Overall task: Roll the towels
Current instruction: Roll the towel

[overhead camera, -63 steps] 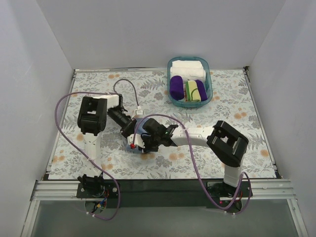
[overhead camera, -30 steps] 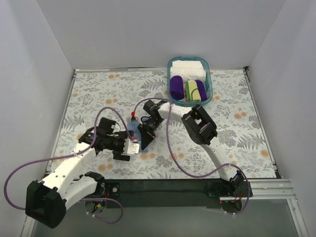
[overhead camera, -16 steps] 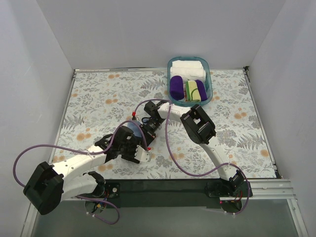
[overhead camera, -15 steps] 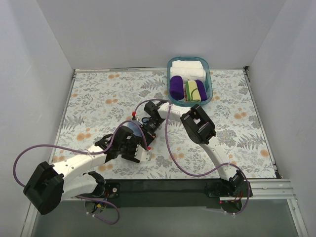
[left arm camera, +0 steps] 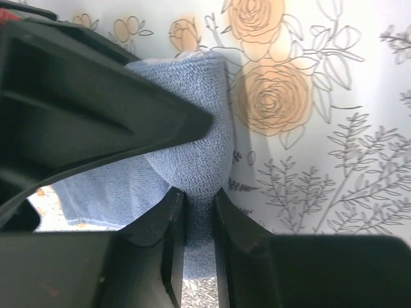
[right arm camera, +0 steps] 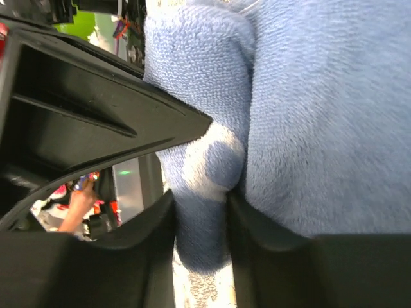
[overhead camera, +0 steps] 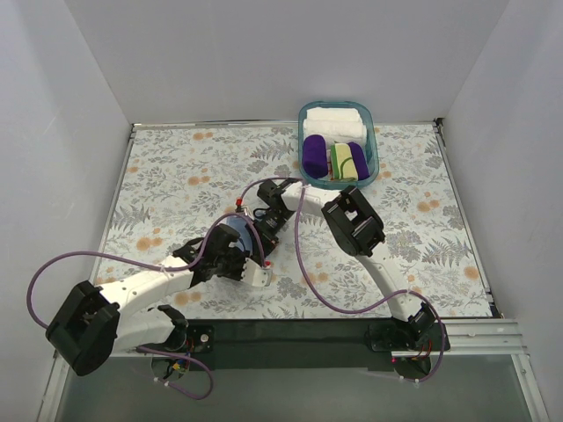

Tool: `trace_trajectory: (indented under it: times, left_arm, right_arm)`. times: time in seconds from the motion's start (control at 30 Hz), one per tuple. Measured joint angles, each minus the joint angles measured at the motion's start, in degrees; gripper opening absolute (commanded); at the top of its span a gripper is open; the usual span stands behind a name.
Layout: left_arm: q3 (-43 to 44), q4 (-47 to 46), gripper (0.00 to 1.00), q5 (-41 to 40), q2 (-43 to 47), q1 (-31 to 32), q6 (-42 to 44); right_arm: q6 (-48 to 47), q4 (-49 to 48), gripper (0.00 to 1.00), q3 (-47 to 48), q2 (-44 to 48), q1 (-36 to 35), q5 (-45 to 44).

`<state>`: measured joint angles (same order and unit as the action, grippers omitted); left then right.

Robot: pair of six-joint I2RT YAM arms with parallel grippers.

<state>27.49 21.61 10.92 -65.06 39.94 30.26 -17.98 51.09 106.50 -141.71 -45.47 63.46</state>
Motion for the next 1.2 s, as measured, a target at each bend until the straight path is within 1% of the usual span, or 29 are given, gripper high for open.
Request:
trace_trajectory:
  times: [0.03, 0.07, 0.17, 0.33, 0.43, 0.47, 0.53, 0.67, 0.8, 0.87, 0.93, 1.03, 1.07, 1.1, 1.2]
  left_arm:
    - [0.1, 0.5, 0.0, 0.2, 0.0, 0.0, -0.3]
    - [0.3, 1.1, 0.0, 0.4, 0.0, 0.0, -0.6]
    - [1.5, 3.5, 0.0, 1.6, -0.5, 0.0, -1.3]
    - [4.7, 7.3, 0.0, 4.2, -3.5, -1.2, -2.0]
    - [7.8, 10.3, 0.0, 8.2, -7.1, -4.5, -1.7]
    - [9.1, 11.6, 0.0, 10.0, -8.7, -6.1, -1.5]
    - [12.0, 14.3, 0.0, 14.1, -11.9, -9.8, -1.0]
    - [19.4, 21.9, 0.0, 22.4, -20.7, -16.1, 1.4]
    - [27.3, 30.4, 0.0, 29.4, -30.6, -20.9, 4.3]
    - [30.7, 34.4, 0.0, 32.3, -35.0, -22.6, 5.4]
    - [34.1, 38.6, 0.0, 35.1, -39.4, -24.5, 6.5]
    - [38.5, 44.5, 0.01, 38.7, -45.4, -26.8, 8.0]
    - [39.8, 46.2, 0.02, 39.6, -47.2, -27.3, 8.5]
    - [41.0, 47.8, 0.04, 40.4, -48.8, -27.8, 8.9]
    - [43.5, 51.4, 0.06, 41.8, -52.2, -28.7, 10.0]
  right_arm:
    - [0.8, 0.0, 0.42, 0.0, 0.1, 0.1, 0.3]
    - [1.4, 0.0, 0.5, 0.0, 0.3, 0.3, 0.3]
    - [3.3, -0.1, 0.51, -0.5, 1.7, 0.9, -0.4]
    - [6.1, -3.2, 0.52, -3.4, 6.3, 2.5, -7.5]
    - [7.5, -7.0, 0.54, -5.4, 10.1, 4.2, -13.2]
    - [8.0, -8.3, 0.57, -6.2, 11.5, 5.0, -14.8]
    - [8.9, -11.3, 0.59, -8.5, 14.9, 6.6, -17.3]
    - [9.5, -16.9, 0.6, -15.7, 24.5, 10.1, -21.2]
    - [8.2, -23.1, 0.59, -24.0, 33.7, 11.2, -23.9]
    - [6.8, -25.7, 0.56, -28.3, 37.6, 10.5, -24.6]
    - [4.8, -28.2, 0.56, -31.6, 40.2, 9.2, -25.9]
    - [1.4, -32.4, 0.58, -36.3, 42.5, 5.8, -28.3]
    - [0.2, -33.9, 0.62, -37.9, 43.0, 4.3, -29.3]
    - [-1.2, -35.4, 0.63, -39.5, 43.6, 2.6, -30.4]
    - [-5.1, -39.4, 0.64, -43.0, 44.6, -2.8, -33.9]
